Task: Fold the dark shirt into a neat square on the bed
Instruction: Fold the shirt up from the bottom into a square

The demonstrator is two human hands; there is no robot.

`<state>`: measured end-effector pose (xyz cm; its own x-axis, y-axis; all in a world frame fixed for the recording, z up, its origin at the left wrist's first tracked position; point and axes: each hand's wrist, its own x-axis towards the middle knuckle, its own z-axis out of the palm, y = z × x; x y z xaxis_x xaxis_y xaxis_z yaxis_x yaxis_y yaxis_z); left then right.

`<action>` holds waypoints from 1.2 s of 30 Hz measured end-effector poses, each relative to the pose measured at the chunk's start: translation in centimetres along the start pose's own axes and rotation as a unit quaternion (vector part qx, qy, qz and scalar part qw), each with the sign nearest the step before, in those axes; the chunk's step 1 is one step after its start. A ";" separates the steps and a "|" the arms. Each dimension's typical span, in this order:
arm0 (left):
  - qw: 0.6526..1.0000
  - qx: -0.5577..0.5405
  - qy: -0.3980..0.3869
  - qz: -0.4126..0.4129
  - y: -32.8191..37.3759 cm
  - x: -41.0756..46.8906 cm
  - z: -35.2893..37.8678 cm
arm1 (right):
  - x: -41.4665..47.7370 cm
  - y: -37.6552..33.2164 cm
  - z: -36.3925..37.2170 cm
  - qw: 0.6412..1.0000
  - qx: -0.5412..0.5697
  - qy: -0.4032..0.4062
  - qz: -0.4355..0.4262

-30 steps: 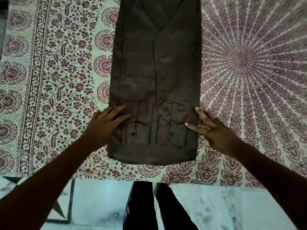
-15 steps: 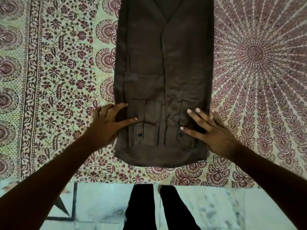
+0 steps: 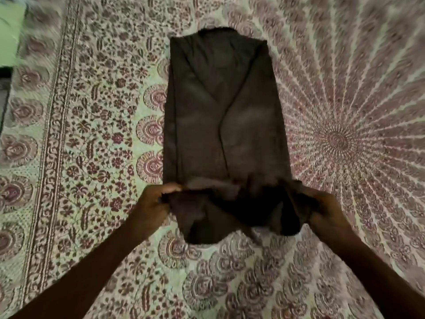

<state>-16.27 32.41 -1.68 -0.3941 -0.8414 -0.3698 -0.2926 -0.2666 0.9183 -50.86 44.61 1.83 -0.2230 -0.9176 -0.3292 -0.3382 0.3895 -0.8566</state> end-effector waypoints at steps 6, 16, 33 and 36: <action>0.967 -0.031 0.137 -0.212 -2.5 7.9 -1.4 | 13.1 0.3 0.6 0.995 0.027 0.064 0.072; 0.950 0.142 0.201 -0.189 -2.7 7.8 -0.2 | 17.6 2.1 0.5 0.983 -0.051 0.127 0.124; 0.830 0.526 0.154 0.105 1.8 10.2 3.5 | 15.4 -1.4 8.0 0.891 -0.421 0.116 -0.125; 0.802 0.584 0.070 0.107 -0.1 12.1 4.1 | 15.7 -0.1 10.7 0.877 -0.455 -0.009 -0.154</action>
<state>-24.58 24.12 -6.83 -0.4669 -0.8753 -0.1261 -0.8794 0.4445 0.1703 -44.55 29.32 -7.52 0.0186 -0.9882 -0.1520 -0.9711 0.0183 -0.2381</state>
